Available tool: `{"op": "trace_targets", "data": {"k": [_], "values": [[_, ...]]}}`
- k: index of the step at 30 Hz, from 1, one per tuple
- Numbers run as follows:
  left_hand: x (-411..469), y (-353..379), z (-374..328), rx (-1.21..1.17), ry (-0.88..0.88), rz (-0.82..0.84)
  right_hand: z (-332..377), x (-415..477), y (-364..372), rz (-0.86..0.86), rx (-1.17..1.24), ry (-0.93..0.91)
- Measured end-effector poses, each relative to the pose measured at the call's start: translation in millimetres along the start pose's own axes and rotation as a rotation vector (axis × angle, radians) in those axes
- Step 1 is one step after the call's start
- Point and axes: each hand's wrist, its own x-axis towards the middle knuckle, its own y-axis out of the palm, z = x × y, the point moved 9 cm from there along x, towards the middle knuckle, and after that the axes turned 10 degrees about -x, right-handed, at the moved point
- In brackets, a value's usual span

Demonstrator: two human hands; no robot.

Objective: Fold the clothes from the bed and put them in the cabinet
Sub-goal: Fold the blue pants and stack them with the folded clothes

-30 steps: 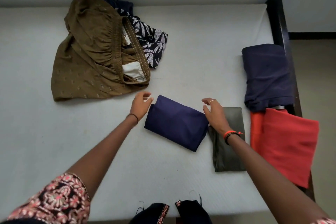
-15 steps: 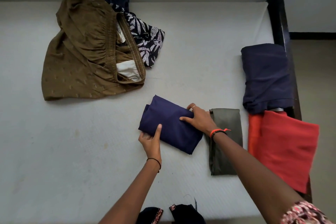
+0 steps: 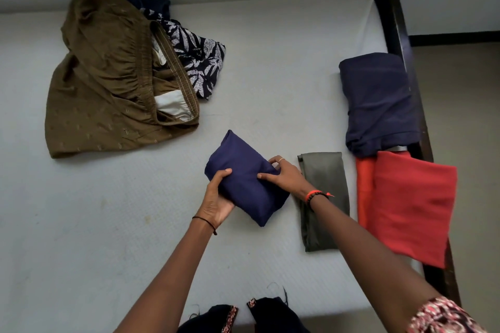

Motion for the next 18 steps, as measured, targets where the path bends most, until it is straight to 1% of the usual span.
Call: {"op": "trace_targets", "data": {"k": [2,5,7,9,11,15,18], "values": [[-7.4,7.9,-0.7,-0.026,-0.042,0.061,0.6,-15.2,3.0,0.129,0.197,0.000],[-21.1,15.4,3.9,-0.022,-0.149,0.122,2.4,-45.8,5.8,0.329,0.407,-0.055],[-29.1,18.0,11.5,0.002,-0.225,0.140,-4.1,-68.6,14.2,0.467,0.511,-0.029],[-34.3,20.1,24.4,0.035,-0.303,0.150,-17.1,-90.5,21.1,0.540,0.620,0.032],[-38.9,25.3,38.3,0.064,-0.370,0.158,-30.8,-106.7,23.7,0.527,0.716,0.069],[-35.9,35.6,68.0,0.098,-0.449,0.170,-58.7,-129.5,19.0,0.401,0.907,0.126],[-31.3,52.0,94.8,0.137,-0.533,0.204,-83.9,-142.4,10.1,0.339,1.008,0.177]]}}
